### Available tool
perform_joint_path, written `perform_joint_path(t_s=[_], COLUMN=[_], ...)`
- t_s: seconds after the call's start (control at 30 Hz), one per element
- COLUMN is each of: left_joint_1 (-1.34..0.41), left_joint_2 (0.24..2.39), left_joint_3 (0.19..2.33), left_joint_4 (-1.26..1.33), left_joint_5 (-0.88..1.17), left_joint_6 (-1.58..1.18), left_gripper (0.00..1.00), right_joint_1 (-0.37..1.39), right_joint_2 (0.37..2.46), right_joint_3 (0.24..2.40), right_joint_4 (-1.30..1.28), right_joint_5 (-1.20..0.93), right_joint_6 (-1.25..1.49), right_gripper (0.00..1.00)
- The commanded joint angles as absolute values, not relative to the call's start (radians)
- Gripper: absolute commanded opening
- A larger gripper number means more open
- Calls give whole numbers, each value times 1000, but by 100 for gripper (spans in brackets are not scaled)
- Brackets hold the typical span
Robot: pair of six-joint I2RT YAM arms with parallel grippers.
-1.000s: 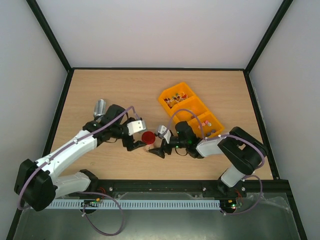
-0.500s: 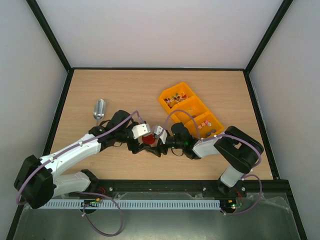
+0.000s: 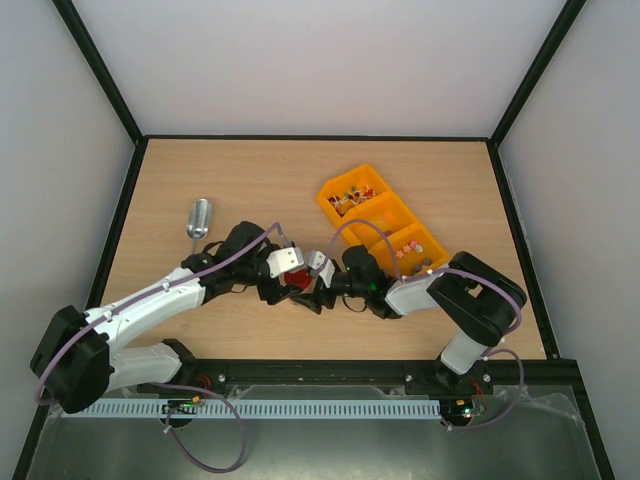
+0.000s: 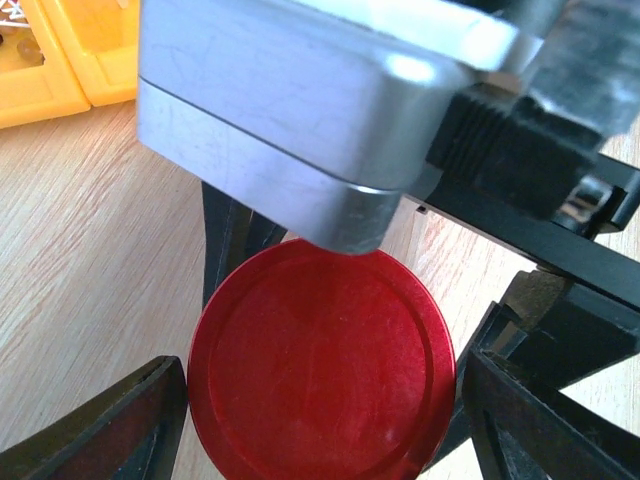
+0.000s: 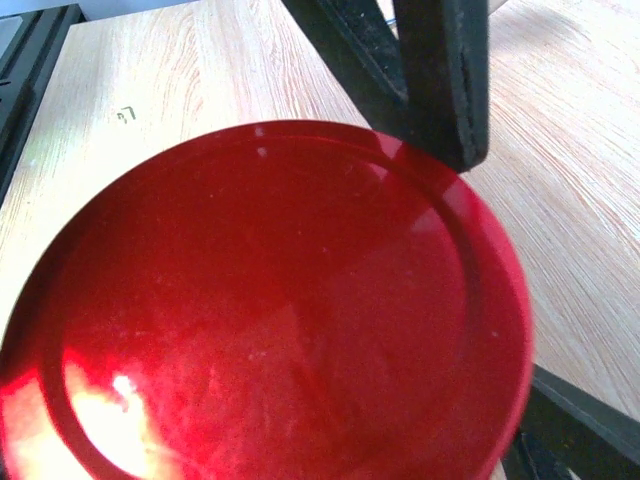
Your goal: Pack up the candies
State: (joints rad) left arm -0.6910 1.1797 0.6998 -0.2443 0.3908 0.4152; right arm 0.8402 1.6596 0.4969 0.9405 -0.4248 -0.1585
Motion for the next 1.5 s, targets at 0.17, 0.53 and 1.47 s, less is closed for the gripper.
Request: perform_joint_path(t_s=[0.17, 0.53, 1.47], left_joint_1=[-698, -698, -590], left_joint_2=[1177, 1172, 1158], left_joint_3=[683, 693, 742], left_joint_4=[-231, -242, -422], left_joint_5=[394, 431, 595], left_joint_6=[441, 459, 728], left_gripper=[75, 63, 97], right_joint_1=[848, 848, 848], right_joint_2=[1607, 1592, 1591], right_joint_3=[456, 445, 471], right_joint_4=[959, 960, 947], right_joint_5=[-418, -431, -401], right_joint_6=[-187, -187, -136], right_gripper=[90, 74, 57])
